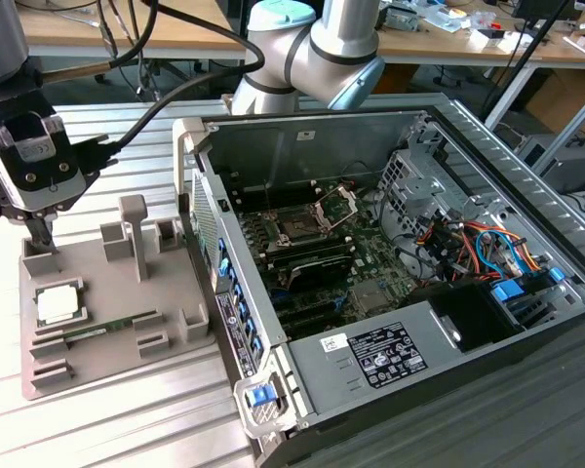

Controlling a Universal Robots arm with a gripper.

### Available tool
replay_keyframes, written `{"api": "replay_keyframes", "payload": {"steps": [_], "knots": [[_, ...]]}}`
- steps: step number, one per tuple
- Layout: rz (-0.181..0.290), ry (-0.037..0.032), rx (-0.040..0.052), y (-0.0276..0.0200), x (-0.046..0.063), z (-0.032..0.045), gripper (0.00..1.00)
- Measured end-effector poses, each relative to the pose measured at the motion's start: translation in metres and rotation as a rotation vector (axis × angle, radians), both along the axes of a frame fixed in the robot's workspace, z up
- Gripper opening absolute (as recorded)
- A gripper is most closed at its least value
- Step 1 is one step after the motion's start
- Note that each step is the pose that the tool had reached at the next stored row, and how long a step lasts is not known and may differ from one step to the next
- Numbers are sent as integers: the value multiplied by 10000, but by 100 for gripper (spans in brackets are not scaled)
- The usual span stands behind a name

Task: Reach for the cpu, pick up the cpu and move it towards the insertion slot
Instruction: 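Reach for the cpu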

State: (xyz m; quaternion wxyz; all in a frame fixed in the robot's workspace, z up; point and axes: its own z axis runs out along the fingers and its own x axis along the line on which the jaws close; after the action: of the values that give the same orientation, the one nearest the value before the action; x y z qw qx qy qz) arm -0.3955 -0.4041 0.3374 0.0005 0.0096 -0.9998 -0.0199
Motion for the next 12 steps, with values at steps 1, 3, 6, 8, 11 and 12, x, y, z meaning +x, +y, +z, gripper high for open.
{"api": "replay_keyframes", "payload": {"steps": [1, 3, 6, 8, 11, 12], "knots": [[0, -1, 1, 0, 0, -2, 11], [-1, 0, 1, 0, 0, -7, 11], [0, 0, 1, 0, 0, -12, 11], [0, 0, 1, 0, 0, -15, 11], [0, -1, 1, 0, 0, -20, 11], [-1, 0, 0, 0, 0, -22, 11]]}}
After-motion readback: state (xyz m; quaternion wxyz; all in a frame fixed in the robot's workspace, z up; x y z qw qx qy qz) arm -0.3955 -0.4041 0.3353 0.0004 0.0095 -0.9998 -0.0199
